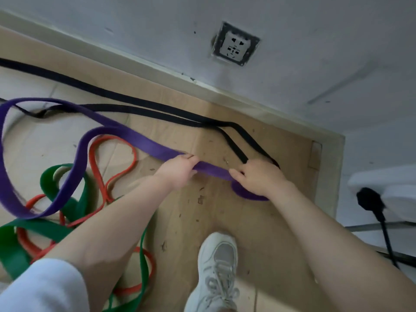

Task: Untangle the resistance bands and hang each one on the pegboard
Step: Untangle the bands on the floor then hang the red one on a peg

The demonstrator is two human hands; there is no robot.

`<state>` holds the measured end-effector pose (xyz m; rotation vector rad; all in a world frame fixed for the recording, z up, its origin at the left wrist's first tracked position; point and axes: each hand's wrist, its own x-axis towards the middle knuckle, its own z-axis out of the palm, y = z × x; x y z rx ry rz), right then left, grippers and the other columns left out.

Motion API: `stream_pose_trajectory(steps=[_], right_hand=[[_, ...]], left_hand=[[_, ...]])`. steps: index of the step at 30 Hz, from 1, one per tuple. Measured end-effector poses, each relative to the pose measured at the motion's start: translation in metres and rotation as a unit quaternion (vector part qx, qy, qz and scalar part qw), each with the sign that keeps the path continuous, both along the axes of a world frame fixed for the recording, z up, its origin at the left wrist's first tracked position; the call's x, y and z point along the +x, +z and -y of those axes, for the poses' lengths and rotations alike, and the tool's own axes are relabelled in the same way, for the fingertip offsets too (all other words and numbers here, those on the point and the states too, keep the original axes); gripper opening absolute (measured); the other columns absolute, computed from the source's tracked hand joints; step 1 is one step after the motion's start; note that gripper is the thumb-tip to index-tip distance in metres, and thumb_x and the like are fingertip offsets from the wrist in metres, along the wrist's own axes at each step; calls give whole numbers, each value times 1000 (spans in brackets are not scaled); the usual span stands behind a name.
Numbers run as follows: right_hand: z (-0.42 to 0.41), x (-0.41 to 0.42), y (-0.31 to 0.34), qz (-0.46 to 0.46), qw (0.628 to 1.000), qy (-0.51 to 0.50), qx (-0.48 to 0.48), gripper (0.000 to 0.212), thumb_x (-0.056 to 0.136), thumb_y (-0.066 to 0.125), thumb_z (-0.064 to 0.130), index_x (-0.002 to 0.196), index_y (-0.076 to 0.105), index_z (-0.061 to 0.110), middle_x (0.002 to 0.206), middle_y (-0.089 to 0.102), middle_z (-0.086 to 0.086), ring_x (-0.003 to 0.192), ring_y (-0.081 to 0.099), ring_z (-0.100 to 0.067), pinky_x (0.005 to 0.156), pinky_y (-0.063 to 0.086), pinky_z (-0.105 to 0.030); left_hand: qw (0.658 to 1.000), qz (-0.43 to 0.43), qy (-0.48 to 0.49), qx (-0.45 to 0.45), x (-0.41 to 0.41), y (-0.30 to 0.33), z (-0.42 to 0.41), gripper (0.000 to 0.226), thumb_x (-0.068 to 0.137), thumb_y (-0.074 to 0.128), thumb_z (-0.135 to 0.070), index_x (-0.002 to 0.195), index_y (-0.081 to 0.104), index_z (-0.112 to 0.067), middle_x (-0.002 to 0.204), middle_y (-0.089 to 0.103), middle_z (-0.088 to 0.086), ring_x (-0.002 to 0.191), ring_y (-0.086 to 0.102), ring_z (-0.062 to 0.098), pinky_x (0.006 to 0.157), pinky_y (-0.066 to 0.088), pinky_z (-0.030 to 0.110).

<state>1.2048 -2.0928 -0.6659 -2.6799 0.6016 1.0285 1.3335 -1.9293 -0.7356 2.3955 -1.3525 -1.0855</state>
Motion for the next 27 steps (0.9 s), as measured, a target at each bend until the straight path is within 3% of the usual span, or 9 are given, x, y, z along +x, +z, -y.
stream_pose_trajectory(steps=[3, 5, 9, 12, 16, 20, 22, 24, 27], right_hand=[[-11, -9, -29, -147, 989, -18, 19, 45, 95, 37, 39, 132, 43, 15, 122, 55, -11, 104, 56, -28, 82, 47, -36], [-26, -6, -46, -172, 983, -59, 25, 45, 94, 43, 31, 134, 39, 11, 127, 52, -13, 108, 55, -30, 86, 47, -36], [-67, 42, -48, 16, 997, 27, -69, 29, 95, 45, 23, 121, 49, 11, 123, 52, -11, 108, 53, -27, 80, 46, -34], [-103, 96, -51, 128, 989, 70, -5, 31, 95, 44, 22, 124, 47, 12, 126, 49, -13, 115, 49, -29, 93, 43, -40], [-161, 170, -65, 178, 971, 150, 59, 48, 95, 41, 16, 141, 31, 13, 148, 31, -11, 131, 33, -31, 107, 29, -42], [-194, 227, -88, 206, 967, 146, 31, 63, 95, 47, 15, 148, 15, 12, 156, 17, -13, 143, 17, -30, 115, 17, -42], [-206, 252, -96, 172, 978, 115, 38, 74, 91, 56, 23, 149, 11, 11, 154, 19, -16, 142, 19, -31, 115, 20, -43], [-211, 271, -99, 153, 984, 83, 48, 84, 84, 67, 31, 147, 15, 11, 149, 29, -17, 136, 29, -33, 109, 30, -44], [-215, 285, -100, 141, 978, 136, 64, 65, 83, 67, 33, 138, 37, 15, 132, 45, -13, 123, 43, -31, 99, 39, -42]], left_hand=[[999, 32, 20, 0, -3, -3, -25, 55, 96, 45, -15, 147, 25, -21, 155, 21, 0, 144, 16, 19, 114, 22, 33], [997, 46, 55, 13, 5, -5, -51, 57, 95, 46, -16, 147, 24, -21, 157, 17, 0, 144, 14, 21, 115, 22, 35], [983, 73, 161, 44, 35, -10, -111, 53, 95, 46, -18, 145, 29, -19, 155, 19, 5, 143, 16, 25, 114, 19, 38], [960, 128, 245, 51, 52, -13, -151, 50, 94, 48, -19, 141, 34, -13, 151, 26, 12, 137, 25, 31, 111, 24, 42], [932, 161, 307, 103, 67, -16, -194, 61, 85, 62, -23, 137, 35, -6, 139, 40, 16, 123, 42, 35, 98, 39, 44], [927, 157, 316, 126, 80, -15, -218, 27, 89, 55, -13, 115, 49, -13, 116, 48, 8, 86, 57, 26, 72, 52, 40], [925, 141, 331, 120, 92, -14, -228, 16, 88, 51, -5, 103, 52, -12, 106, 48, 5, 75, 55, 23, 62, 50, 35], [927, 121, 339, 106, 106, -10, -235, 14, 89, 47, -4, 98, 54, -11, 103, 49, 4, 76, 55, 23, 62, 49, 35], [920, 163, 354, 49, 126, 5, -248, 18, 89, 45, -5, 101, 58, -11, 105, 53, 5, 86, 54, 25, 69, 49, 39]])
